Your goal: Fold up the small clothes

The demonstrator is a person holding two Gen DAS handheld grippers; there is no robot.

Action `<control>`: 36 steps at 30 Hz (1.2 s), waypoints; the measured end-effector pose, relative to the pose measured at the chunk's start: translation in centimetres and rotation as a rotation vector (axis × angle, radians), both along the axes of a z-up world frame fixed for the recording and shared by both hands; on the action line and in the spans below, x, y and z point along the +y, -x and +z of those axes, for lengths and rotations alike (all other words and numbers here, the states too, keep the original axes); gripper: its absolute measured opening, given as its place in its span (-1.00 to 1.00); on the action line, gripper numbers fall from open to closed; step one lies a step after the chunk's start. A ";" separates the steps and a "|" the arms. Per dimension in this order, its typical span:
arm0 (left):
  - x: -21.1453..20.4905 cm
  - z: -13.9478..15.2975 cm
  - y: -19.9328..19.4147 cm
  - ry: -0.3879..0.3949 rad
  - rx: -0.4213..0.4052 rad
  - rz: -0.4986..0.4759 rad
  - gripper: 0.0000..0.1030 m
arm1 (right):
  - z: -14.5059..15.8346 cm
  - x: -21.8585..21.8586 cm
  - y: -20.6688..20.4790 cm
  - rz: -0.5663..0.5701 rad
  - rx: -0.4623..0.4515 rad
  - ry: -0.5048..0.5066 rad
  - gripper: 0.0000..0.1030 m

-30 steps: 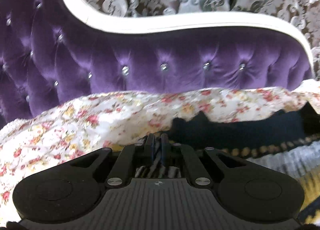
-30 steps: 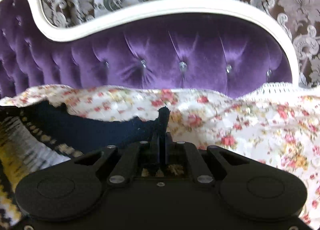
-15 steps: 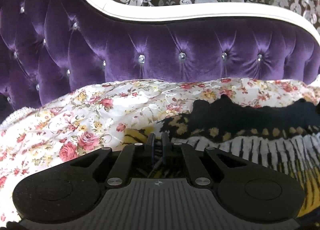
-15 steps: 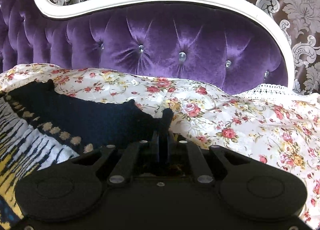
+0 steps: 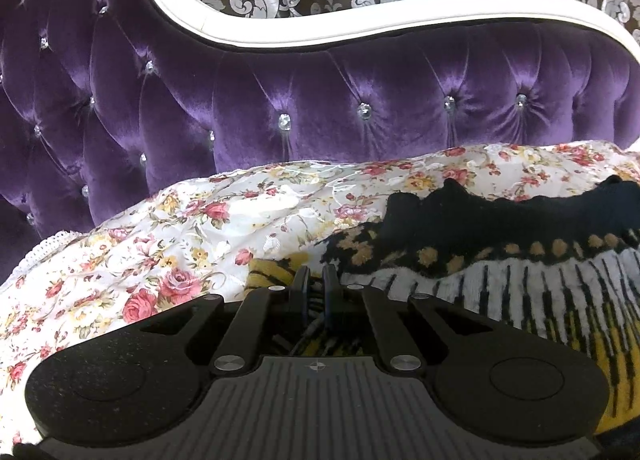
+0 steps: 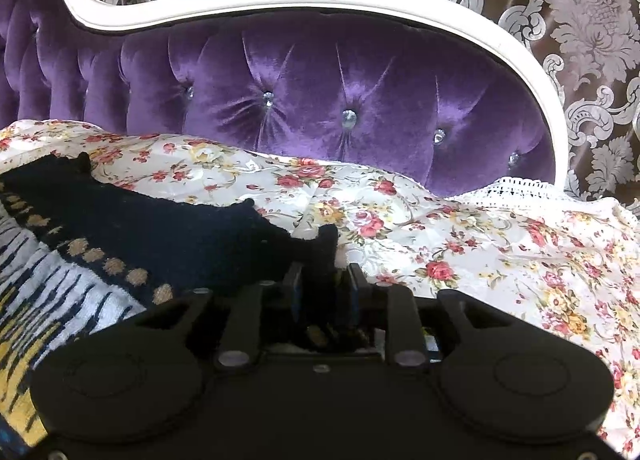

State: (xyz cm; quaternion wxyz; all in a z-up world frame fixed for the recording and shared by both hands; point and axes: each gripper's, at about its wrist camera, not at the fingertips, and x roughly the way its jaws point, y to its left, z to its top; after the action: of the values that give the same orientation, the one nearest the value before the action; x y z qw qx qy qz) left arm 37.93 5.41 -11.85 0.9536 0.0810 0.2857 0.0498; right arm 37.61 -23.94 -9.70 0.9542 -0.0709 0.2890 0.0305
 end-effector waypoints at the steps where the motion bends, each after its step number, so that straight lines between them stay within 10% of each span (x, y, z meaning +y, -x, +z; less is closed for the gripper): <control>1: 0.0 0.0 0.0 0.000 0.000 0.000 -0.86 | 0.0 0.1 0.0 -0.002 -0.002 0.005 -0.26; 9: -0.7 -0.3 -0.1 -0.049 0.000 0.007 -0.86 | 0.1 -0.2 0.2 -0.026 -0.017 -0.003 0.08; 17: -0.5 -0.4 -0.1 -0.043 -0.006 0.008 -0.86 | 0.7 -1.7 0.2 0.019 0.001 -0.147 0.97; 26: -0.3 -0.4 -0.1 -0.025 -0.007 0.006 -0.86 | 4.2 -9.0 4.4 0.037 -0.001 -0.624 0.99; 36: -0.2 -0.4 -0.1 -0.028 -0.006 0.007 -0.86 | 1.3 -12.1 9.6 -0.080 0.132 -0.778 0.99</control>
State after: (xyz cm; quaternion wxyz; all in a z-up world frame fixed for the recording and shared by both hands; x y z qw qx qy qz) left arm 38.01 5.17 -12.26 0.9531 0.0929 0.2822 0.0575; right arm 28.04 -36.05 -8.43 0.8895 0.3095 0.3192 0.1050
